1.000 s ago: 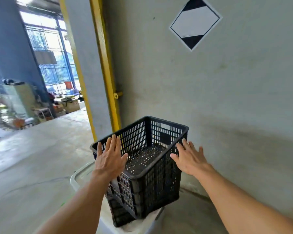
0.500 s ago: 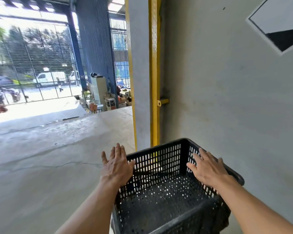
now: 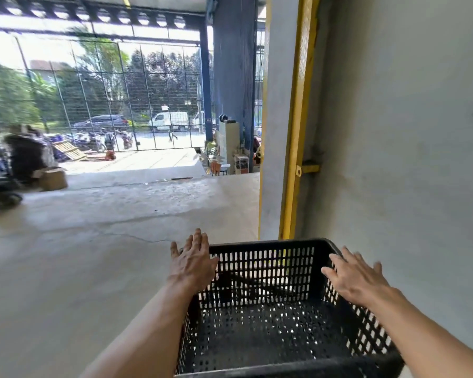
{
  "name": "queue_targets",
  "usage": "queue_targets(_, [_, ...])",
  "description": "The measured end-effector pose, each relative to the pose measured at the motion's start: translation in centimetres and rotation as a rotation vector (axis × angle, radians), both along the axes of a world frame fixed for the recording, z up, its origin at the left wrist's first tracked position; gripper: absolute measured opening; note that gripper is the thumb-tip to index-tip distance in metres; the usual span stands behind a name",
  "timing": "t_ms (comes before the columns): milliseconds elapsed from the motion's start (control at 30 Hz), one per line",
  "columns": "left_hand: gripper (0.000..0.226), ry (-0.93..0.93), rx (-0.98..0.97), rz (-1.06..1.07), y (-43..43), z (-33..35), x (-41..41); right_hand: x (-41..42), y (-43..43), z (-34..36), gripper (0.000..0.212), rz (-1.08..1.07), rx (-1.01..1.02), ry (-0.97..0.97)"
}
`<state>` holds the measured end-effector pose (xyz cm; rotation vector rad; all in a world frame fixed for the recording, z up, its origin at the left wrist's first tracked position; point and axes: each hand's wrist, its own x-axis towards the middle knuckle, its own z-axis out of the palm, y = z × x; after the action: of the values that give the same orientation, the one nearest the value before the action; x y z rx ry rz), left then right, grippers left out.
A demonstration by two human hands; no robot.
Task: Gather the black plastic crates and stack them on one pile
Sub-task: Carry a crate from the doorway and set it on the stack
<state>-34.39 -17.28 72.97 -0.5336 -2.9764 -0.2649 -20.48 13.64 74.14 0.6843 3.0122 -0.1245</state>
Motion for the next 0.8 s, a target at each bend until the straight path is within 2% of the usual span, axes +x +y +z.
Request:
queue_targets(367, [0.069, -0.123, -0.044, 0.094, -0.7, -1.4, 7.3, 2.3, 3.3, -1.2, 0.063, 0.137, -0.058, -0.032])
queue_targets(667, [0.070, -0.198, -0.024, 0.137, -2.9, -4.4, 5.0, -0.2, 4.2, -4.1, 0.071, 0.104, -0.131, -0.038])
queue_targets(800, [0.067, -0.213, -0.132, 0.123, -3.4, -6.8, 3.3, -1.1, 5.5, -6.0, 0.075, 0.078, -0.132, -0.077])
